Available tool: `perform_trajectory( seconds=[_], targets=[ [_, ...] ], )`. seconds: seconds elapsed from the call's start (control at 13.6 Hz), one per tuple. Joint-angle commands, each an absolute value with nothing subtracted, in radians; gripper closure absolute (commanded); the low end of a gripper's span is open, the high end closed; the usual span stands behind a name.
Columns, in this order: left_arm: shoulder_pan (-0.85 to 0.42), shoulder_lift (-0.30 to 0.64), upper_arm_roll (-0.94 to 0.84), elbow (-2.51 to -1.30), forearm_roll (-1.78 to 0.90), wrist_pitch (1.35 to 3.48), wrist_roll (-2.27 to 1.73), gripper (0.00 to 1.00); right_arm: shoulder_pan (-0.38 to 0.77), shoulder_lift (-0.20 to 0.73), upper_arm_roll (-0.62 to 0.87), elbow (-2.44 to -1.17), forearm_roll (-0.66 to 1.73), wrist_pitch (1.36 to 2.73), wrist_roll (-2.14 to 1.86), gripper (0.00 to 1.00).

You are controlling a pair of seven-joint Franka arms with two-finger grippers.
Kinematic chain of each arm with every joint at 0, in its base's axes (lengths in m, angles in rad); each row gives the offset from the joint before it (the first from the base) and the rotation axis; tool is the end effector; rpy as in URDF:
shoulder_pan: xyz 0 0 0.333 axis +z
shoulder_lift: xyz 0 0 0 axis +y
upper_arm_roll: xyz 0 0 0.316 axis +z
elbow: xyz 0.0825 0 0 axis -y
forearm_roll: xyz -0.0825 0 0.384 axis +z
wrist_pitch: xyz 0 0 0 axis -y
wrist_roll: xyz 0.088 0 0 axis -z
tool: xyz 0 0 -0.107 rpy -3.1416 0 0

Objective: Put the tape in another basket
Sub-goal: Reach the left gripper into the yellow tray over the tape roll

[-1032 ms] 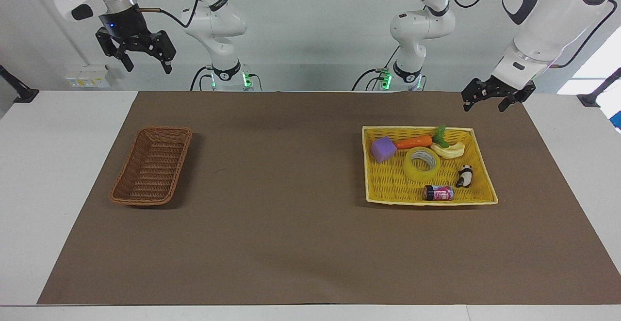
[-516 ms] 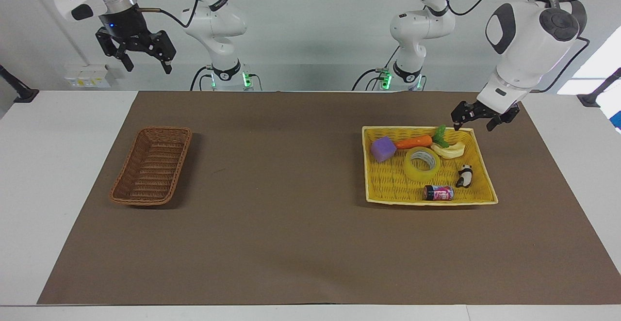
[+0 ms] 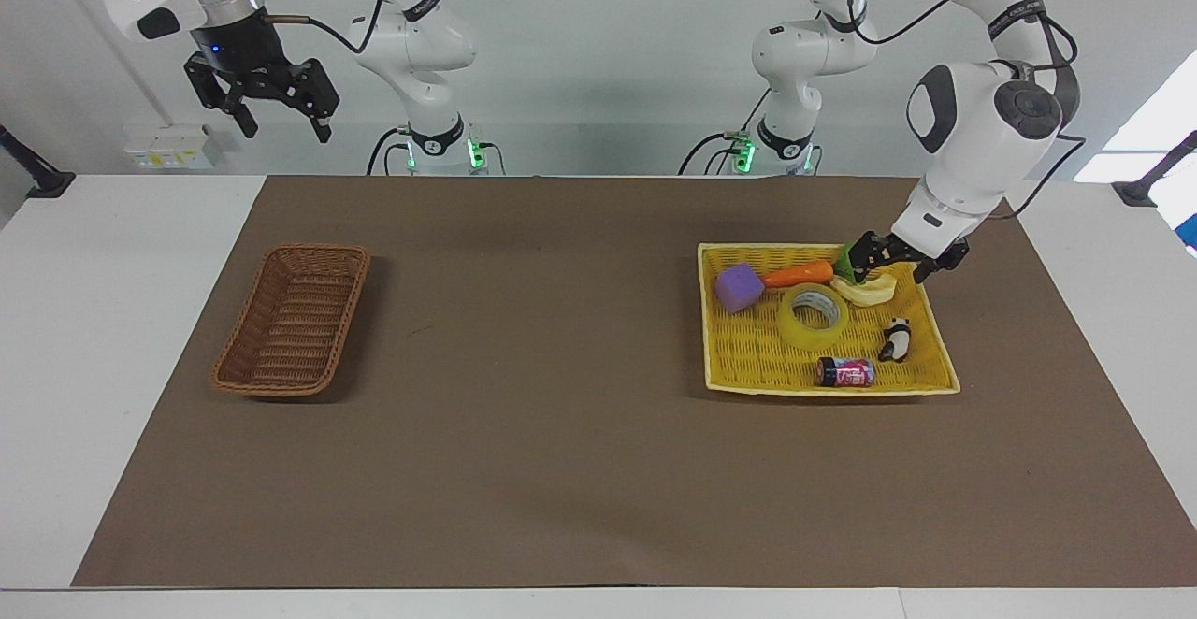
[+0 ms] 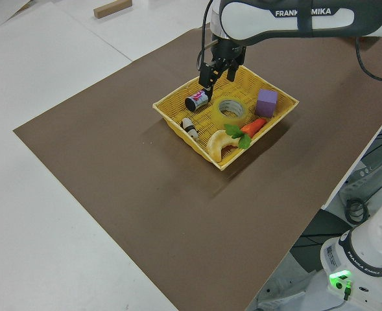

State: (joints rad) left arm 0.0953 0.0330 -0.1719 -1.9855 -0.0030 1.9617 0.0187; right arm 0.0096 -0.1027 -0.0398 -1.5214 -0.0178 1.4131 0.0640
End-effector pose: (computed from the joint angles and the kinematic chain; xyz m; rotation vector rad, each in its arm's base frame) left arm 0.5549 -0.0421 0.4427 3.1301 -0.1475 -0.0886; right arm 0.5038 -0.0187 0.6880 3.1243 -0.1512 -0.0085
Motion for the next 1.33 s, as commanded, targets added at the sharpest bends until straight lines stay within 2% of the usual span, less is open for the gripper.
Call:
perform_trajectory(
  seconds=[0.0, 0.29, 0.66, 1.25],
  targets=[
    [0.072, 0.066, -0.167, -2.029, -0.017, 2.066, 0.000, 0.00, 0.002, -0.121, -0.040, -1.539, -0.002, 1.407, 0.041, 0.00],
    [0.071, 0.107, -0.167, -2.071, -0.017, 2.137, -0.009, 0.00, 0.002, -0.121, -0.040, -1.539, 0.000, 1.407, 0.041, 0.00],
    [0.071, 0.110, -0.167, -2.161, -0.017, 2.241, -0.009, 0.00, 0.002, -0.121, -0.040, -1.539, -0.002, 1.405, 0.041, 0.00],
    [0.069, 0.124, -0.169, -2.221, -0.017, 2.292, -0.009, 0.00, 0.002, -0.121, -0.040, -1.539, 0.000, 1.407, 0.041, 0.00]
  ],
)
